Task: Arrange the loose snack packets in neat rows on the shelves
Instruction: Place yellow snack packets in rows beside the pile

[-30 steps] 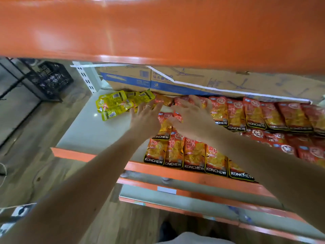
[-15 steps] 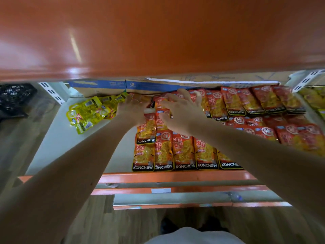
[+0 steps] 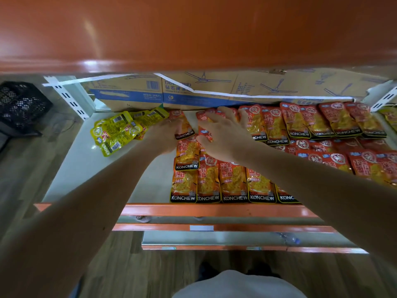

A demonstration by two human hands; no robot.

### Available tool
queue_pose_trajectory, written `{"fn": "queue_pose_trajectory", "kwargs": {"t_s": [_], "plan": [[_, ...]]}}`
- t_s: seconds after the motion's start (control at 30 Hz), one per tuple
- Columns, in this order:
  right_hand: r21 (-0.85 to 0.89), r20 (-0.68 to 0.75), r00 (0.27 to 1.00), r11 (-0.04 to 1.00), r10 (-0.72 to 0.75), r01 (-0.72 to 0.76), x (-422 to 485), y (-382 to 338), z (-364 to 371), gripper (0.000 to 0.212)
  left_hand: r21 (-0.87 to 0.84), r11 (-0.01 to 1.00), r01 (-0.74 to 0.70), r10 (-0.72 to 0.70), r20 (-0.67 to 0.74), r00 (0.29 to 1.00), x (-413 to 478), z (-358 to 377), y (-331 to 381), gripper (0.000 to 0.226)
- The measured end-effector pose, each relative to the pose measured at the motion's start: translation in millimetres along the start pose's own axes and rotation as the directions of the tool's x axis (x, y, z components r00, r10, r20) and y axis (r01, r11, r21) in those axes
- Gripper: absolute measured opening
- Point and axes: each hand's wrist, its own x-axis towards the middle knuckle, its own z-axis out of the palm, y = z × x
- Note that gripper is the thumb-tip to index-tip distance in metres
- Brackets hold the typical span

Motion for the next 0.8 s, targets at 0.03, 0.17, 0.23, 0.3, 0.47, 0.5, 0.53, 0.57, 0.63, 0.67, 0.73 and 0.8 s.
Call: {"fn": "queue_pose_trajectory", "kwargs": {"t_s": [0.03,0.17,0.23,0.3,0.47,0.5,0.53,0.57,0.63,0.67,0.73,0.8], "plan": [[-0.002,0.002,1.000,1.000,-0.001,0.001,0.9,-0.8,0.6,0.047,-0.049,0.999,-0.019,0.019,0.004,1.000,-0.2,1.4,-3.7,0.028],[-0.018,0.024,1.000,1.000,-0.008,0.009,2.3,-2.5,5.2,0.047,-0.172,0.980,-0.095,0.090,-0.039,0.995,-1.5,4.5,-10.5,0.020],[-0.021,0.052,0.999,1.000,-0.012,0.013,2.1,-2.5,8.2,0.049,-0.203,0.974,-0.097,0.085,-0.065,0.994,-4.1,6.0,-9.3,0.021],[-0.028,0.076,0.997,0.999,-0.013,0.015,0.8,-2.0,11.5,0.051,-0.117,0.992,-0.054,0.047,-0.060,0.997,-7.3,7.4,-6.4,0.035],[-0.065,0.118,0.993,0.998,-0.012,0.020,-3.9,-1.1,20.3,0.059,0.078,0.997,-0.027,0.030,-0.038,0.999,-10.4,10.3,2.6,0.054],[-0.065,0.121,0.993,0.998,-0.011,0.019,-4.3,-0.8,21.7,0.060,0.070,0.997,-0.039,0.041,-0.027,0.999,-9.6,11.8,3.0,0.054],[-0.061,0.126,0.992,0.998,-0.007,0.015,-4.4,-0.3,22.8,0.061,0.059,0.997,-0.051,0.052,-0.016,0.999,-9.3,13.1,3.6,0.053],[-0.061,0.131,0.991,0.998,0.000,0.008,-4.4,0.5,23.9,0.062,0.048,0.997,-0.058,0.058,-0.004,0.998,-9.2,14.0,4.1,0.052],[-0.071,0.159,0.987,0.997,0.019,-0.007,-4.2,2.8,26.4,0.067,0.027,0.998,-0.063,0.062,0.015,0.998,-9.4,15.3,5.2,0.051],[-0.072,0.182,0.983,0.997,0.029,-0.016,-4.2,3.5,27.6,0.069,0.010,0.998,-0.063,0.063,0.026,0.998,-10.0,15.4,5.7,0.050],[-0.070,0.226,0.973,0.997,0.041,-0.026,-4.9,4.3,29.8,0.072,-0.025,0.997,-0.067,0.068,0.047,0.997,-11.0,15.1,5.8,0.049],[-0.076,0.240,0.970,0.997,0.043,-0.026,-6.3,5.0,32.4,0.073,-0.021,0.997,-0.074,0.075,0.054,0.996,-11.2,14.9,6.9,0.049]]}}
